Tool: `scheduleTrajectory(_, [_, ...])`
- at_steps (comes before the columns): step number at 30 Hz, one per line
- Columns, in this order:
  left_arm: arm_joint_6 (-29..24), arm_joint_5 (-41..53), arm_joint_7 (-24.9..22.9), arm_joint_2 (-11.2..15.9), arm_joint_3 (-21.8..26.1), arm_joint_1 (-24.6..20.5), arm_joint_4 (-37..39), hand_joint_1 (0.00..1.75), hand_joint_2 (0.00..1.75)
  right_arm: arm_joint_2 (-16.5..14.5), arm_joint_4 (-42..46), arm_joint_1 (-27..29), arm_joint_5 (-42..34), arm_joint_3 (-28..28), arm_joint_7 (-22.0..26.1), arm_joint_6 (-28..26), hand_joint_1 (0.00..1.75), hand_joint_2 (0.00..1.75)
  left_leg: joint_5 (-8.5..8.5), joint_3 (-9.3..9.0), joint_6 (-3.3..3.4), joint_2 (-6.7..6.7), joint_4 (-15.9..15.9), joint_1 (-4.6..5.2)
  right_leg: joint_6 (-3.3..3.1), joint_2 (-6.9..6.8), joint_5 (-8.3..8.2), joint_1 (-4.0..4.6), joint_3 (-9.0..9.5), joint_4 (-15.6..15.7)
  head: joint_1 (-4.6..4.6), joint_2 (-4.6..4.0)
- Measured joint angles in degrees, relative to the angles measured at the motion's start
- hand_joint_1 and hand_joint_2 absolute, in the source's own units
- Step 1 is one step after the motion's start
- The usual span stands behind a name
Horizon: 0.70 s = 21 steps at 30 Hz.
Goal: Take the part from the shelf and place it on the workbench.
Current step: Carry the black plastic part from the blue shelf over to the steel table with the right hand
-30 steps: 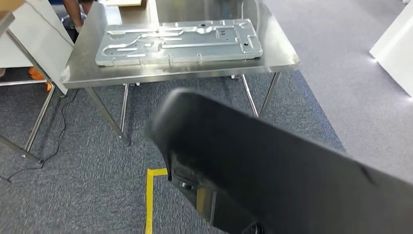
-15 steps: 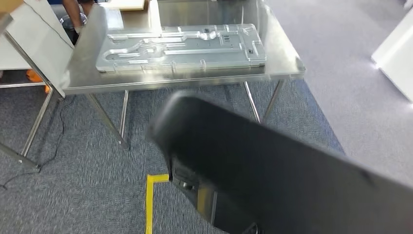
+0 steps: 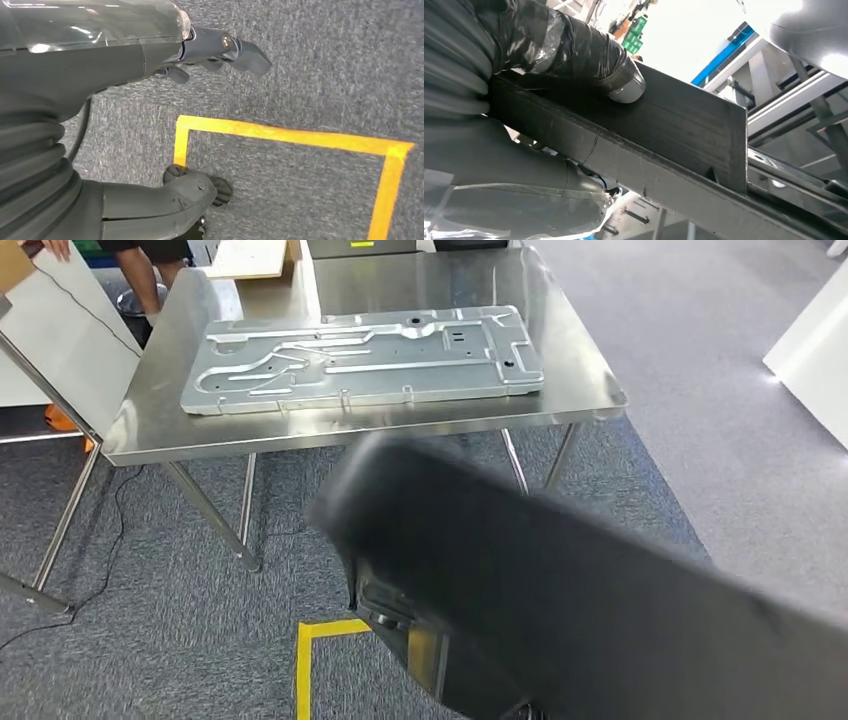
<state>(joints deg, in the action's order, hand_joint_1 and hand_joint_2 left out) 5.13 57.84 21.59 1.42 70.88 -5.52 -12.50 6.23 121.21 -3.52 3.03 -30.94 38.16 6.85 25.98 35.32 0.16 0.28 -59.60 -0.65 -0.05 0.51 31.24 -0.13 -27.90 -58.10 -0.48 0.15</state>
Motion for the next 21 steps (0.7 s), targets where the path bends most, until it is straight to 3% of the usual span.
scheduleTrajectory(2, [0.0, 0.0, 0.0, 0.0, 0.0, 0.1, 0.0, 0.00, 1.75, 0.0, 0.0, 0.0, 0.0, 0.1, 0.0, 0.1, 1.75, 1.75, 0.07, -0.59, 0.75, -0.11, 0.3, -0.01, 0.66, -0.01, 0.27, -0.02, 0.16, -0.5, -0.01, 0.00])
scheduleTrajectory(4, [0.0, 0.0, 0.1, 0.0, 0.0, 0.0, 0.0, 0.00, 1.75, 0.0, 0.1, 0.0, 0.0, 0.1, 0.0, 0.1, 1.75, 1.75, 0.41, -1.57, 1.43, -0.22, 0.6, -0.19, 1.20, -0.13, 0.84, -0.14, -1.09, -3.7, -0.01, -0.01])
scheduleTrajectory(7, [0.0, -0.1, 0.2, 0.0, 0.0, -0.1, 0.0, 0.00, 1.75, 0.0, 0.2, 0.0, 0.0, 0.2, 0.1, 0.1, 1.75, 1.75, 1.56, -2.92, 1.91, -0.25, 0.7, -0.26, 1.84, -0.21, 4.59, -0.37, -7.88, -14.1, -0.01, -0.01])
scheduleTrajectory(8, [0.0, -0.1, 0.2, 0.0, 0.0, 0.0, 0.0, 0.00, 1.75, 0.0, 0.2, 0.0, 0.0, 0.2, 0.1, 0.1, 1.75, 1.75, 2.06, -3.48, 1.87, -0.27, 0.7, -0.26, 1.91, -0.21, 5.49, -0.42, -9.99, -16.4, -0.01, -0.01])
scheduleTrajectory(9, [0.0, -0.1, 0.2, 0.0, 0.0, 0.0, 0.0, 0.00, 1.75, 0.0, 0.2, 0.1, 0.0, 0.2, 0.1, 0.2, 1.75, 1.75, 2.60, -4.15, 1.79, -0.30, 0.7, -0.26, 1.88, -0.21, 5.36, -0.44, -11.26, -16.9, -0.01, -0.01])
scheduleTrajectory(10, [0.0, -0.1, 0.2, 0.0, 0.0, 0.0, 0.0, 0.00, 1.75, 0.0, 0.2, 0.1, 0.0, 0.2, 0.1, 0.2, 1.75, 1.75, 3.14, -4.92, 1.69, -0.35, 0.7, -0.26, 1.79, -0.22, 4.18, -0.46, -11.64, -15.7, -0.01, -0.01])
scheduleTrajectory(12, [0.0, -0.1, 0.2, 0.0, 0.0, 0.0, 0.0, 0.00, 1.75, 0.0, 0.2, 0.1, 0.0, 0.3, 0.1, 0.2, 1.75, 1.75, 4.39, -6.69, 1.40, -0.43, 0.8, -0.28, 1.32, -0.23, -1.48, -0.37, -10.04, -8.8, -0.01, -0.01])
scheduleTrajectory(14, [0.0, -0.1, 0.2, 0.0, 0.0, -0.1, 0.0, 0.00, 1.75, 0.0, 0.1, 0.1, 0.0, 0.3, 0.1, 0.2, 1.75, 1.75, 5.48, -8.08, 0.85, -0.49, 1.1, -0.28, 0.62, -0.33, -4.59, 0.11, -8.98, -3.9, 0.04, 0.00])
scheduleTrajectory(16, [0.0, -0.1, 0.2, 0.0, 0.0, -0.2, 0.0, 0.00, 1.75, 0.0, 0.2, 0.2, 0.0, 0.4, 0.1, 0.2, 1.75, 1.75, 5.75, -9.10, 0.11, -0.54, 1.0, -0.17, -0.14, -0.35, -4.60, 0.44, -8.92, -2.9, 0.13, 0.00])
scheduleTrajectory(18, [0.0, -0.1, 0.2, 0.0, 0.0, -0.2, 0.0, 0.00, 1.75, 0.0, 0.3, 0.2, 0.0, 0.5, 0.1, 0.2, 1.75, 1.75, 5.90, -9.73, -0.52, -0.52, 0.0, -0.11, -0.86, -0.26, -5.29, 0.21, -7.74, -2.2, 0.16, 0.00])
scheduleTrajectory(20, [0.1, -0.1, 0.2, 0.0, 0.0, -0.4, 0.0, 0.00, 1.75, 0.0, 0.4, 0.1, 0.0, 0.5, 0.1, 0.3, 1.75, 1.75, 7.27, -8.24, -0.94, -0.49, -3.4, -0.16, -1.52, -0.29, -5.02, 0.01, -6.57, -1.9, 0.14, 0.00])
scheduleTrajectory(21, [0.1, -0.1, 0.2, 0.0, 0.0, -0.5, 0.0, 0.00, 1.75, 0.0, 0.5, 0.1, 0.0, 0.5, 0.1, 0.3, 1.75, 1.75, 8.71, -6.40, -1.11, -0.47, -6.5, -0.18, -1.79, -0.34, -4.73, 0.01, -6.24, -1.8, 0.13, 0.00])
